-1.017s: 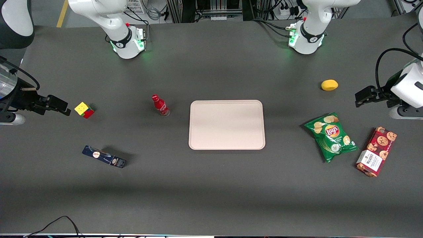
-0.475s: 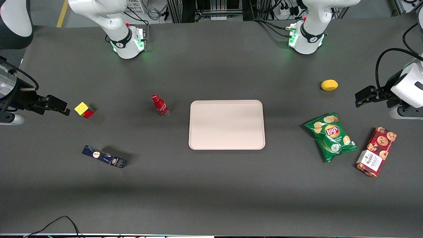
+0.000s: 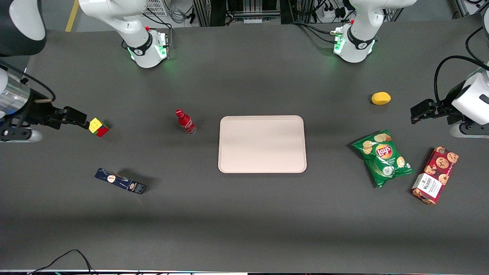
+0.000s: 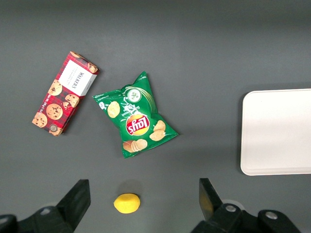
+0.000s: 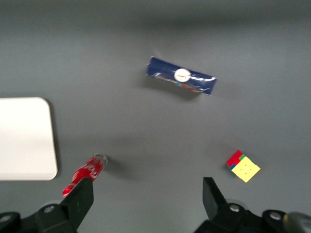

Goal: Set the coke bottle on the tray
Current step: 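Move the open right gripper over the red Coca-Cola bottle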

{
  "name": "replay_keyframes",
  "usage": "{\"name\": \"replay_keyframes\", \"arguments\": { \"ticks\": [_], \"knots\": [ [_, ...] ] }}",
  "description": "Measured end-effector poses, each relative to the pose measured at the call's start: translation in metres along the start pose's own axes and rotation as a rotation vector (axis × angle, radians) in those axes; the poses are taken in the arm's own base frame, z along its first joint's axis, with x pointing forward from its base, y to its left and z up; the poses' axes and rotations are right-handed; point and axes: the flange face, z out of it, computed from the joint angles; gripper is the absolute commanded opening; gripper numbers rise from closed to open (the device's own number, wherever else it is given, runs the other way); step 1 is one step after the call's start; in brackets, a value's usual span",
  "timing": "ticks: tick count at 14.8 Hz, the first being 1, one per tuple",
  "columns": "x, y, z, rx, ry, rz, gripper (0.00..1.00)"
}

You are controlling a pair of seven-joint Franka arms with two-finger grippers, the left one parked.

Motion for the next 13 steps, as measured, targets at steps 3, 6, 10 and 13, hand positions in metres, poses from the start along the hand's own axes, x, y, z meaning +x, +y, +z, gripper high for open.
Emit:
{"name": "replay_keyframes", "arguments": {
  "ticks": [3,6,10,13],
  "knots": [
    [-0.009,-0.052,0.005,-0.002,-0.017,-0.047,1.00],
    [-0.032,-0.119,0.011,-0.011,-0.040,-0.069,1.00],
    [-0.065,-0.187,0.017,-0.024,-0.053,-0.073,1.00],
    [-0.075,-0.205,0.026,-0.034,-0.069,-0.073,1.00]
  ]
}}
